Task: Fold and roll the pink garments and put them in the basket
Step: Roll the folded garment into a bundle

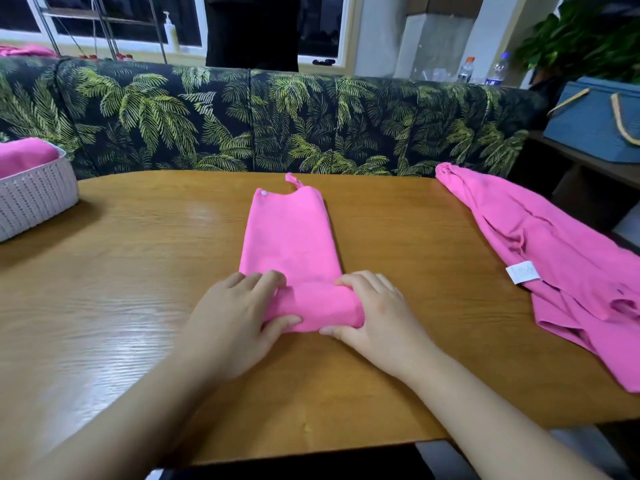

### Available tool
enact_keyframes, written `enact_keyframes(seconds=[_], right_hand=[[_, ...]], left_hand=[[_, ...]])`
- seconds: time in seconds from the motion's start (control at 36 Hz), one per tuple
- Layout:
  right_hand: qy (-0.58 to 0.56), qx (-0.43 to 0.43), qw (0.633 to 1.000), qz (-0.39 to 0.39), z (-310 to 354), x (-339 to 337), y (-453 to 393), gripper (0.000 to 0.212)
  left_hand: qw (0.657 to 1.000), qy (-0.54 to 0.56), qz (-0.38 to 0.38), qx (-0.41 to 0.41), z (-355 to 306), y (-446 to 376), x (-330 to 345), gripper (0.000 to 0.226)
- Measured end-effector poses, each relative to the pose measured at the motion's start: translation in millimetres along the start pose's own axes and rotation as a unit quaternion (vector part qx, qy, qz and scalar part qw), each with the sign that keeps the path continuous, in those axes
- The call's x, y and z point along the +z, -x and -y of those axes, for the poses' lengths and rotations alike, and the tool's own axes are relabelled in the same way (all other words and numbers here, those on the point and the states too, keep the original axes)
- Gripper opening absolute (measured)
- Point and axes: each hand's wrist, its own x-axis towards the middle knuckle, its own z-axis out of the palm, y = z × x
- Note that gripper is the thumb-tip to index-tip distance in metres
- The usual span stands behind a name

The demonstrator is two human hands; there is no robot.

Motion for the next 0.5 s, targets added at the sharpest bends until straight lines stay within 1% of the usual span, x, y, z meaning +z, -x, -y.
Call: enact_keyframes(seconds=[0.08, 0.17, 0.25, 0.28, 0.42, 0.5], right_hand=[[-0.027, -0.007, 1.000, 0.014, 5, -5, 29, 0.076], [-0.026, -0.021, 0.999, 0.017, 11, -11, 53, 0.079], [-0.034, 0.023, 0.997, 0.063, 25, -20, 72, 0.094], [-0.037, 0.036, 0.996, 0.074, 28, -22, 77, 0.094], [-0.027, 0.058, 0.992, 0.111, 37, -29, 87, 0.088], [-0.026, 0.054, 0.991, 0.120, 41, -33, 83, 0.071]], left_hand=[[1.000, 0.002, -0.002, 0.004, -19, 26, -10, 0.045], [1.000, 0.005, -0.013, 0.001, -35, 46, -18, 0.046], [0.999, 0.028, -0.026, -0.001, -42, 60, -26, 0.051], [0.999, 0.033, -0.028, 0.001, -43, 63, -29, 0.051], [0.999, 0.040, -0.022, 0.004, -45, 69, -38, 0.051], [0.997, 0.075, 0.019, -0.006, -43, 68, -41, 0.056]])
